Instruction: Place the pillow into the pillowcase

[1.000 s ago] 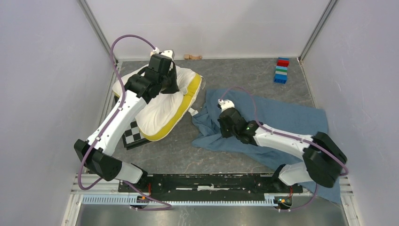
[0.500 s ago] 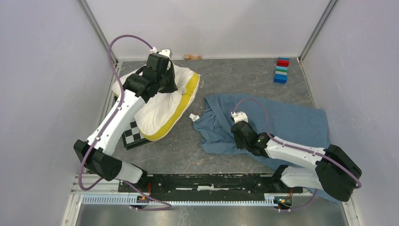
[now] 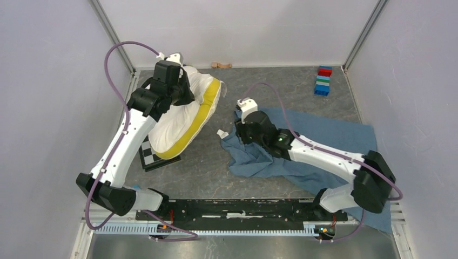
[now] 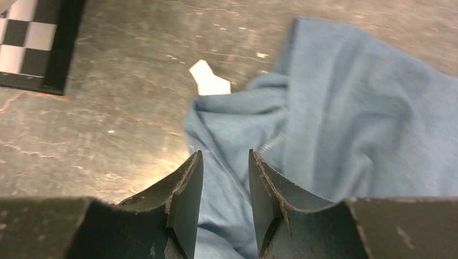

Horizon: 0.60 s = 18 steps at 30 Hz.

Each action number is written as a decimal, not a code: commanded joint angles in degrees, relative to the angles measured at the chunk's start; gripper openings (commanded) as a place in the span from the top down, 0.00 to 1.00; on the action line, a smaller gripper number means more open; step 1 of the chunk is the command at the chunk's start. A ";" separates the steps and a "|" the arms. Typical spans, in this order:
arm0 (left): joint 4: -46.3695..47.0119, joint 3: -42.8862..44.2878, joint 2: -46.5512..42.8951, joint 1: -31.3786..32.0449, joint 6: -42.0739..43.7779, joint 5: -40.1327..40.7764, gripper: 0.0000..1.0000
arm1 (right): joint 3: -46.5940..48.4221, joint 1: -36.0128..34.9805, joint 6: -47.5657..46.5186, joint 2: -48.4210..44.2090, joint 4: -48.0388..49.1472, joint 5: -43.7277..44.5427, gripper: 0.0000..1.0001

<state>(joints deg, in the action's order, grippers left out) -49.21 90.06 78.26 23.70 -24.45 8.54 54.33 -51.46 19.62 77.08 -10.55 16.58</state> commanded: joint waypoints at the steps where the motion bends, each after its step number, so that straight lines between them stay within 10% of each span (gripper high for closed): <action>1: 4.61 1.70 -5.03 -1.36 -3.55 1.23 0.98 | 5.03 -1.07 -1.46 9.43 4.29 -6.76 0.57; 18: 3.96 2.70 -8.50 -2.84 -5.26 1.11 0.98 | 11.98 -1.03 -3.72 32.25 6.52 -5.40 0.16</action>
<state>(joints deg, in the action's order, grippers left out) -49.71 90.02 71.85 20.97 -26.83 10.31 61.82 -52.56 17.02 106.19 -3.70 7.86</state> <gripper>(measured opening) 0.044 0.850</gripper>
